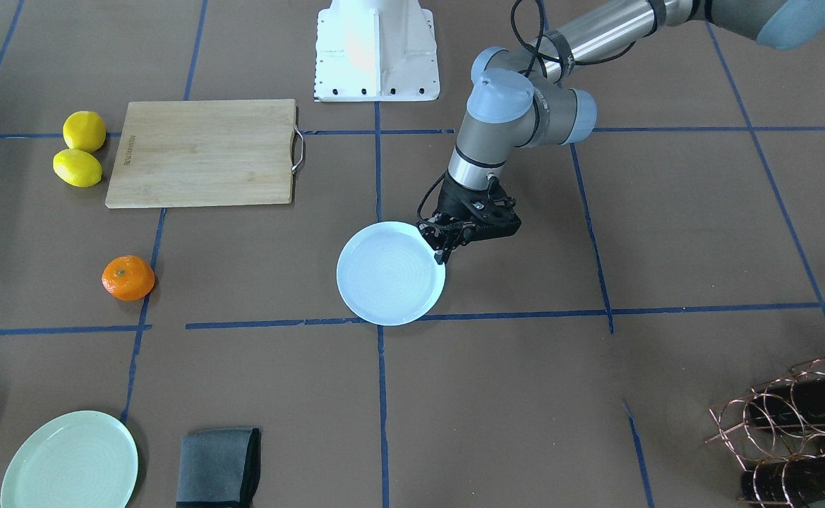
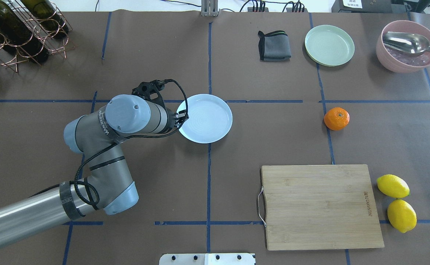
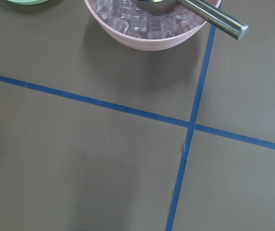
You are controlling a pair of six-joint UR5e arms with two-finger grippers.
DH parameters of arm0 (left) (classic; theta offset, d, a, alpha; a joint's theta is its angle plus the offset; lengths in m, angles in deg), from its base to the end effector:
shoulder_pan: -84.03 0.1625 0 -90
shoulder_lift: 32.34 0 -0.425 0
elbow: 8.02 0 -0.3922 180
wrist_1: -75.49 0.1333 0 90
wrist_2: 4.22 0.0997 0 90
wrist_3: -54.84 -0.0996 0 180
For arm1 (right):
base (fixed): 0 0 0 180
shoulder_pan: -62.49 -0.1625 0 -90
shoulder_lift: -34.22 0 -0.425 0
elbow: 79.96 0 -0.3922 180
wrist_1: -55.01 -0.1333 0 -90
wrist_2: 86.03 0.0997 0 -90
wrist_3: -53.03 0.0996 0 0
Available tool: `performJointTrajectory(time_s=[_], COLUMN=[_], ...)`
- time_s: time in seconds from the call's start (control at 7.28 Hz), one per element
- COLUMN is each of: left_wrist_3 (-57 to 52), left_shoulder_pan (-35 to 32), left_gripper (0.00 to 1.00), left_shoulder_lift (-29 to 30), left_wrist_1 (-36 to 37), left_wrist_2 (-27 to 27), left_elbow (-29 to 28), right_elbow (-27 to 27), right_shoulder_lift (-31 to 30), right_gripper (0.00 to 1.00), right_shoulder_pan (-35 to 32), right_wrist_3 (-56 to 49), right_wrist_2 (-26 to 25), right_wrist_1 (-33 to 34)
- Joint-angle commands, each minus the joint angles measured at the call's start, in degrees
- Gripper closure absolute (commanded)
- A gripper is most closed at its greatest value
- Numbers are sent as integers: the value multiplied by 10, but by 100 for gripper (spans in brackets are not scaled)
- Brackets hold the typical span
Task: Pick orange to plate
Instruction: 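Slide the light blue plate with the left gripper toward the table center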
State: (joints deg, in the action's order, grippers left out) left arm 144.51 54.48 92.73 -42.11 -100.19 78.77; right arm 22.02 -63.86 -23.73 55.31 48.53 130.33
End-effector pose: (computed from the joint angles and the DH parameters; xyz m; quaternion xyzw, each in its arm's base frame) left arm 0.5599 -0.4587 0.2678 0.0840 0.4902 -0.1938 0.8457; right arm 0.0337 -0.4519 0.5921 0.1294 -0.3815 -0.0732 0.9123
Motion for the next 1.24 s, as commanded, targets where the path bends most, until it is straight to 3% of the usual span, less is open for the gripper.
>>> performJointTrajectory(time_s=[0.0, 0.14, 0.27, 0.41, 0.69, 0.96, 1.1], left_wrist_3=[-3, -4, -4, -25, -105, -269, -391], left_shoulder_pan=[9, 18, 18, 17, -2, -79, -143], left_gripper=[100, 100, 80, 1, 0, 0, 0], left_shoulder_lift=[3, 3, 3, 3, -6, -92, -141], left_wrist_1=[-4, -4, -5, -4, 8, 91, 131], left_wrist_2=[-1, -1, -1, -2, -15, -106, -139], left_elbow=[-1, -1, 0, 2, 42, 162, 213], right_elbow=[0, 0, 0, 0, 1, 6, 15], right_shoulder_lift=[0, 0, 0, 0, 3, 6, 9], right_gripper=[0, 0, 0, 0, 0, 0, 0], right_shoulder_pan=[0, 0, 0, 0, 0, 0, 0], right_wrist_3=[0, 0, 0, -1, 1, 1, 0], right_wrist_2=[0, 0, 0, 0, 0, 2, 27], right_wrist_1=[0, 0, 0, 0, 0, -1, -1])
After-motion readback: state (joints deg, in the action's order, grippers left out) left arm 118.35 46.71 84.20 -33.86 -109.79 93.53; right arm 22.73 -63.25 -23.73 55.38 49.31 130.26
